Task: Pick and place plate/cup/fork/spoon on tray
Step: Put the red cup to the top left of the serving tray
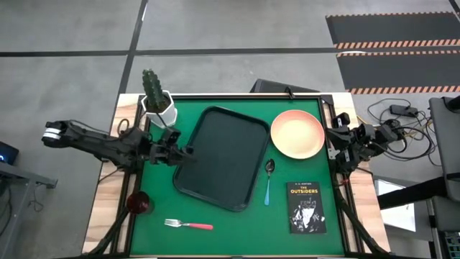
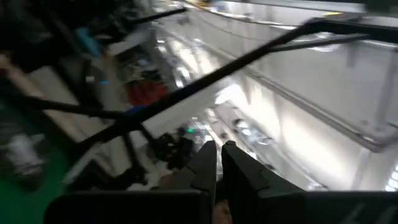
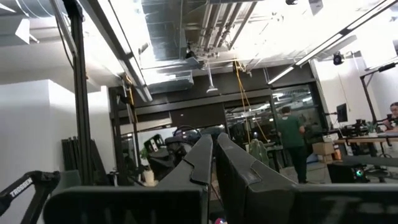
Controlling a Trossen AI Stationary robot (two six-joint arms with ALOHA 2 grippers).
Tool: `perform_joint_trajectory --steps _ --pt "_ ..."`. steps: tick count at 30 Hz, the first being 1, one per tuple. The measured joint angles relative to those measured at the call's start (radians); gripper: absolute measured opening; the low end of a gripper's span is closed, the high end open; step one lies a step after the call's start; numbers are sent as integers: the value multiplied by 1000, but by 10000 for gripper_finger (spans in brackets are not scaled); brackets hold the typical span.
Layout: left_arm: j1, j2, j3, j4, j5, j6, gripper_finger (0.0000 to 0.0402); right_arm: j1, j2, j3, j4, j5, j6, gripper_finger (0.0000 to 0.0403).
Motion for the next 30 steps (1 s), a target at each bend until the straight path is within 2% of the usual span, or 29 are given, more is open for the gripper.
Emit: perform_joint_trajectory --steps 3,6,20,30 --pt "0 -64 0 -208 -56 6 8 0 0 0 1 0 0 9" --pt "0 -97 -2 -290 -85 7 8 0 0 0 2 0 0 9" --pt "1 -103 -2 -271 -89 169 8 0 0 0 -3 1 35 9" --pt "1 -41 -2 -108 -88 318 8 0 0 0 -6 1 35 9"
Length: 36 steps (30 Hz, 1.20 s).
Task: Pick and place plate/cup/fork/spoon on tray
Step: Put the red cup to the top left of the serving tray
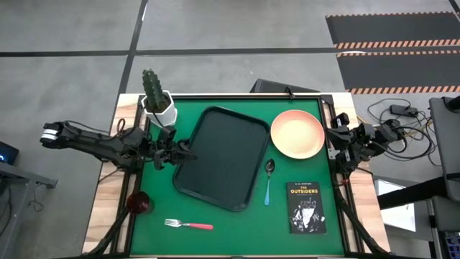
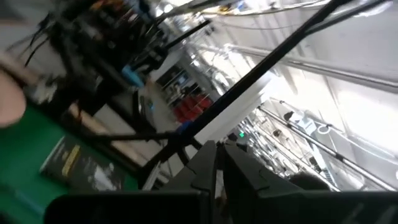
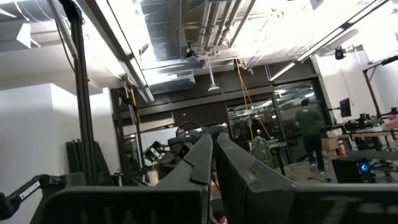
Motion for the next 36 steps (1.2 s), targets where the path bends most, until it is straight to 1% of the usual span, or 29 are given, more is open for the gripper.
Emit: perform_joint_trajectory --steps 3,6,7,10,11,13,15,16,18,20,22,24,26,28,33,36 --pt "0 14 0 59 21 98 8 0 0 0 0 0 0 9" --pt "2 19 0 77 24 141 8 0 0 0 0 0 0 9" --pt "2 16 0 71 10 142 8 0 0 0 0 0 0 9" --pt "2 13 0 72 -86 142 8 0 0 -1 -1 0 0 9" --pt "3 14 0 71 -101 149 8 0 0 -1 -1 0 0 9" --pt "2 20 0 71 -105 204 8 0 0 -1 -1 0 0 9" --pt "2 25 0 71 -106 291 8 0 0 -1 -1 0 0 9" --pt "2 35 0 77 -123 308 8 0 0 -1 -1 0 0 9" --pt "2 64 4 71 -198 259 8 0 0 -1 -1 0 0 9" --pt "4 100 12 35 -221 204 8 0 0 -1 0 1 0 9" --pt "2 130 43 -37 -222 122 8 0 0 -1 -1 1 -1 9" --pt "1 151 86 -148 -226 47 8 0 0 -1 0 2 -3 9" --pt "-4 183 142 -284 -264 16 8 0 0 -1 -1 2 -2 9" --pt "-6 219 193 -410 -298 2 8 0 0 -1 -2 2 -1 9" --pt "-7 280 318 -602 -351 2 8 0 0 -2 -8 1 -1 9" --pt "-7 304 364 -781 -410 -4 8 0 0 -2 -11 1 0 9"
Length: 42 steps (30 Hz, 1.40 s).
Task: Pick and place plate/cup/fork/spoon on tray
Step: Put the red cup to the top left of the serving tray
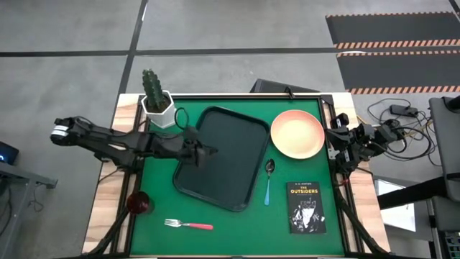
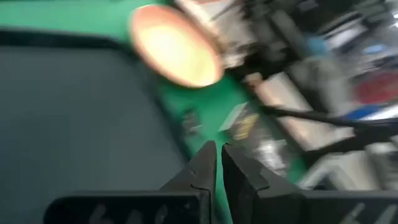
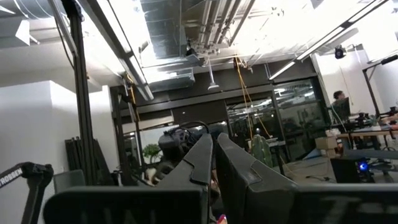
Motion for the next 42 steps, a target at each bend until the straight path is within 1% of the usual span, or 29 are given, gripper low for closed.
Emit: perform_joint_trajectory --steps 2,6,13,18,23,25,26,28,30,32,33,35,37,38,40,42 --pt "0 14 15 -68 -37 -19 8 0 0 0 -3 0 0 9" --pt "0 26 12 -61 -62 -10 8 0 0 0 -4 0 0 9" --pt "0 29 11 -30 -41 158 8 0 0 0 -5 0 0 9" --pt "0 29 11 -11 -39 166 8 0 0 0 -6 0 0 9" --pt "0 30 11 -13 4 176 8 0 0 0 -6 0 -3 9" --pt "0 30 11 -13 43 192 8 0 0 0 -6 0 -5 9" --pt "1 30 11 -12 55 170 8 0 0 0 -6 0 -5 9" --pt "3 35 21 -27 60 24 8 0 0 0 -6 0 -5 9" --pt "-10 48 47 -34 77 -21 8 0 0 0 -7 -1 -7 9" --pt "-39 59 93 -108 89 -59 7 0 0 0 -6 0 -7 9" --pt "-53 64 127 -177 89 -85 6 0 0 0 -7 0 -8 9" --pt "-84 78 206 -386 73 -157 2 0 0 0 -8 -1 -7 9" --pt "-118 110 295 -638 38 -279 1 0 0 0 -9 -1 -7 9" --pt "-138 131 335 -767 37 -350 1 0 0 0 -11 -1 -7 9" --pt "-184 187 414 -968 64 -483 0 0 0 0 -10 0 -8 9" --pt "-227 244 486 -1072 121 -563 0 0 0 0 -10 0 -11 9"
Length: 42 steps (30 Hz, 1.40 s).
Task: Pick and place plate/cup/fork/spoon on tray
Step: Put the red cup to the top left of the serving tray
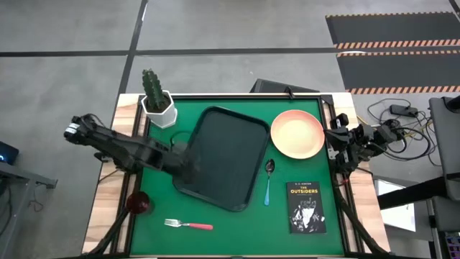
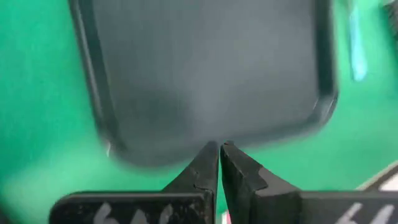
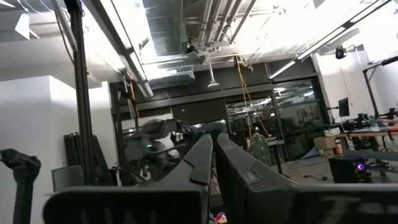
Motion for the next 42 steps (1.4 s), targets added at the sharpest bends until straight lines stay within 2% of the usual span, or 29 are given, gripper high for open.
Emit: perform_joint_trajectory --steps 4,7,9,12,15,17,21,26,31,35,38,42 --pt "-59 106 112 -139 187 -112 0 0 0 0 0 0 0 9" --pt "-105 178 155 -333 340 -182 0 0 0 0 0 0 3 9" --pt "-143 200 145 -334 391 -207 0 0 0 0 0 0 3 9" --pt "-204 194 122 -250 356 -277 0 0 0 0 0 0 2 9" --pt "-261 192 117 -338 360 -383 0 0 0 0 0 0 3 9" --pt "-302 171 104 -338 351 -463 0 0 0 0 0 0 3 9" --pt "-384 87 28 -272 243 -616 0 0 0 0 3 0 3 9" --pt "-477 21 -73 -234 233 -778 25 0 0 3 0 0 3 9" --pt "-519 -6 -171 -92 240 -826 89 0 -1 3 0 0 2 9" --pt "-519 -7 -234 -83 321 -828 137 0 -1 3 0 0 3 9" --pt "-520 -8 -270 -64 340 -820 157 0 -1 4 -1 0 1 9" --pt "-519 -17 -301 0 341 -813 158 0 -1 5 -1 0 0 9"
